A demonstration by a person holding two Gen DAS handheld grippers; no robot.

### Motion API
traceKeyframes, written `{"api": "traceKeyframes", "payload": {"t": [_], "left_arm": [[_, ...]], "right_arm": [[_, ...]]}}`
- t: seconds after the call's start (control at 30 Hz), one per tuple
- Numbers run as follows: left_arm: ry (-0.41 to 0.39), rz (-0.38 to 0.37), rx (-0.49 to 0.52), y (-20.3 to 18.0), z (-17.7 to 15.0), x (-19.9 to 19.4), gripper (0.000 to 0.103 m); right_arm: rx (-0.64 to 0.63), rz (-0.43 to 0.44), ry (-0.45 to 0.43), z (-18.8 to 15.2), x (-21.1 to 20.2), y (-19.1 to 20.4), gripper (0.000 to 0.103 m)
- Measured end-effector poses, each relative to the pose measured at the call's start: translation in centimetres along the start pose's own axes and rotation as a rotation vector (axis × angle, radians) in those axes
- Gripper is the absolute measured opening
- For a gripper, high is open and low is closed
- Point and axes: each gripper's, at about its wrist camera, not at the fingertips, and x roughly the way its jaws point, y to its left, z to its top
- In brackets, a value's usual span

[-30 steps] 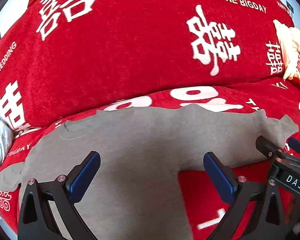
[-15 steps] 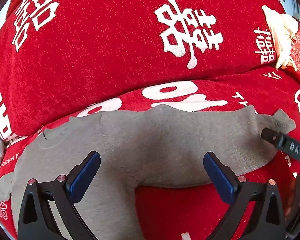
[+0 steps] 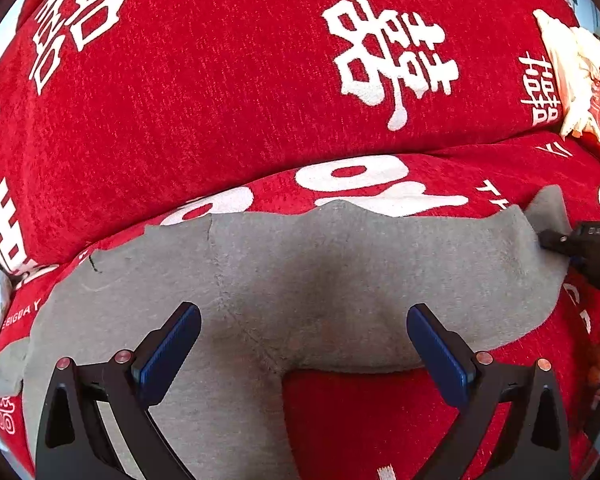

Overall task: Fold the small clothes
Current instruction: 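Grasp the grey sweater's sleeve cuff with the right tool, then fold the held sleeve across the sweater body with the right tool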

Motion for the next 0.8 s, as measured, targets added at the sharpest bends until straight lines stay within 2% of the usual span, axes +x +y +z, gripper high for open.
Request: {"api": "traceKeyframes", "payload": {"t": [0.13, 0.2, 0.37, 0.5, 0.6, 0.7, 0.73, 0.8], "left_arm": [[-0.001, 0.016, -0.005, 0.3, -0.2, 0.0, 0.103], [0.002, 0.027, -0.008, 0.6, -0.2, 0.1, 0.103], [0.033, 0.062, -0.034, 1.7, -0.6, 1.5, 0.103], [0.137, 0.071, -0.071, 3.2, -1.2, 4.0, 0.103], [0.154, 0.027, -0.126, 4.5, -1.3, 4.4, 0.103], [0.132, -0.006, -0.156, 5.2, -1.1, 4.1, 0.103], [0.136, -0.001, -0.165, 5.3, -1.0, 4.2, 0.103], [0.195, 0.051, -0.160, 5.3, -1.1, 5.3, 0.103]], "right_arm": [[-0.005, -0.003, -0.117, 0.4, -3.8, 0.6, 0.013], [-0.004, -0.029, -0.148, 0.5, -4.9, 0.6, 0.013], [0.002, -0.100, -0.142, -0.2, -4.8, 0.4, 0.012], [0.043, -0.152, -0.144, -0.2, -4.3, -0.4, 0.012], [0.038, -0.172, -0.147, -0.3, -4.3, -0.5, 0.012], [0.038, -0.196, -0.145, -0.3, -4.2, -0.6, 0.012], [0.042, -0.205, -0.142, -0.3, -4.1, -0.7, 0.012], [0.034, -0.221, -0.131, -0.3, -3.6, -0.7, 0.012]]}}
